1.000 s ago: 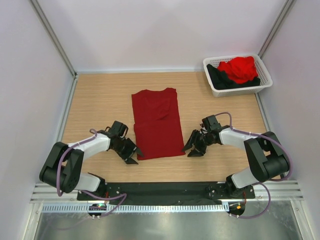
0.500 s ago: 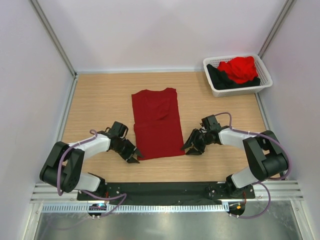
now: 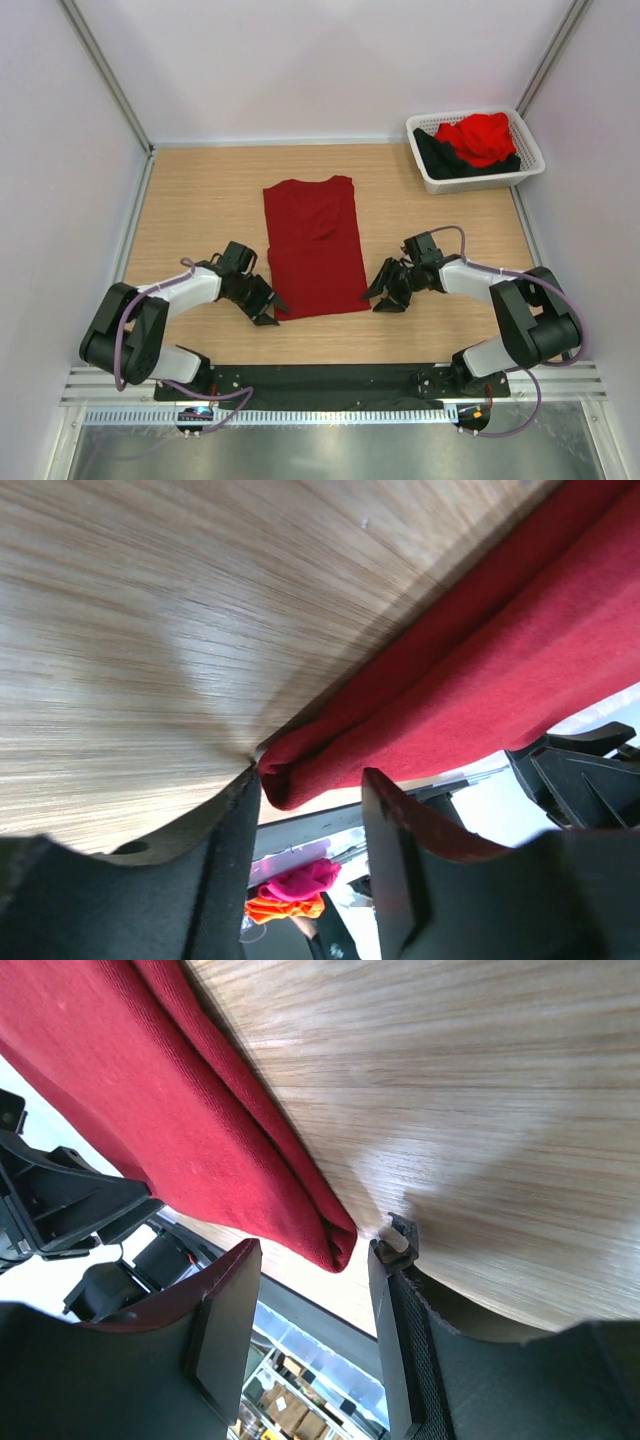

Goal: Fold and stack the t-shirts
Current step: Fold the tshirt

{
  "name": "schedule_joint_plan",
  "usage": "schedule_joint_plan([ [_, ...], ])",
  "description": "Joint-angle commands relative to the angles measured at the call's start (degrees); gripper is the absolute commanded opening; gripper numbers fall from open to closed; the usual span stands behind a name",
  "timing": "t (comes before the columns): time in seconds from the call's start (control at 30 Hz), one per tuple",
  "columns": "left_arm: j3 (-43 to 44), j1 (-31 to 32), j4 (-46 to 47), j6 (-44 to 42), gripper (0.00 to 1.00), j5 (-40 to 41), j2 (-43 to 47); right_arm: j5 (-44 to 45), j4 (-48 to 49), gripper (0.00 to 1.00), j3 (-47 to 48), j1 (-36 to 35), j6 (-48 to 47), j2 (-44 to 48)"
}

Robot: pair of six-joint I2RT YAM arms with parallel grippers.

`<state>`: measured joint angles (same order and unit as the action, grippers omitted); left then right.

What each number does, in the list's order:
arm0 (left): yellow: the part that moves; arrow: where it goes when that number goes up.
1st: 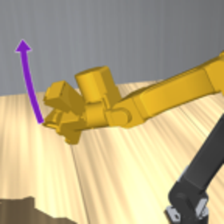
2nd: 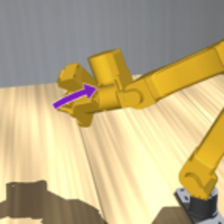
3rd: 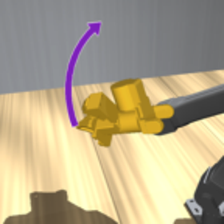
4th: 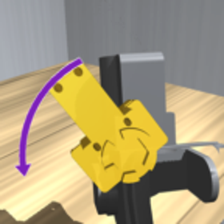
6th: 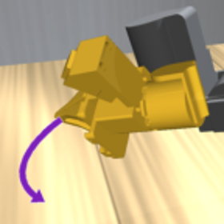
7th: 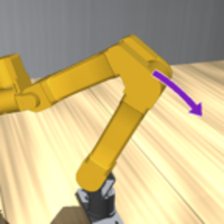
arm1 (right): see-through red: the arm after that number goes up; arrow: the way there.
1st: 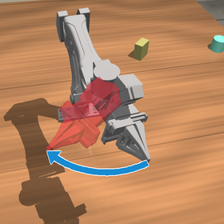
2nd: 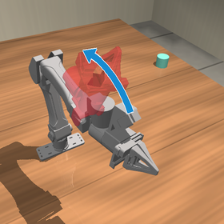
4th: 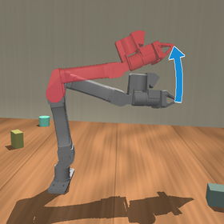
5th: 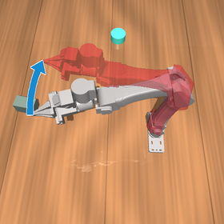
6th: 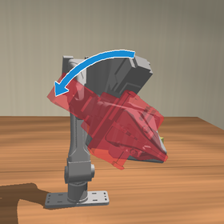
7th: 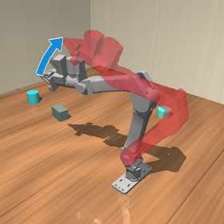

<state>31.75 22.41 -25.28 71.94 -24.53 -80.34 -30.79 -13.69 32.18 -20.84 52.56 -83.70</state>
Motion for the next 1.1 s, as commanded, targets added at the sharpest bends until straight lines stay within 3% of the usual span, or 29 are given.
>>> schedule_joint_plan([
  [0.0, -1.42, 0.00, -0.91, -1.89, 0.49, 8.19, 0.18, 5.12, -1.95, 0.54, -2.04, -1.22, -1.14, -1.02],
  [0.2, -0.90, -0.18, -0.56, -3.12, 0.50, 8.27, -1.93, 4.68, 1.74, 0.52, -2.13, -1.66, 0.00, -4.18],
  [0.6, -1.07, -1.50, -0.21, -5.67, 0.28, 9.86, -3.25, 5.47, 3.14, 0.45, -2.13, -1.84, -0.43, -5.86],
  [0.7, -0.99, -1.58, -0.21, -6.63, 0.15, 10.21, -3.51, 5.65, 3.24, 0.38, -1.78, -1.84, -1.31, -6.74],
  [0.77, -0.99, -1.58, -0.82, -7.08, 0.01, 10.65, -3.16, 5.74, 3.15, 0.30, -1.60, -1.83, -2.36, -7.17],
  [0.93, -2.47, -1.32, -2.06, -8.13, 0.00, 10.47, -1.23, 5.56, 3.06, 0.02, -1.51, -2.97, -4.30, -6.57],
  [1.07, -4.32, -0.27, -2.76, -7.43, 0.00, 9.95, 2.72, 5.03, 3.41, 0.01, -2.48, -4.56, -4.31, -4.11],
])
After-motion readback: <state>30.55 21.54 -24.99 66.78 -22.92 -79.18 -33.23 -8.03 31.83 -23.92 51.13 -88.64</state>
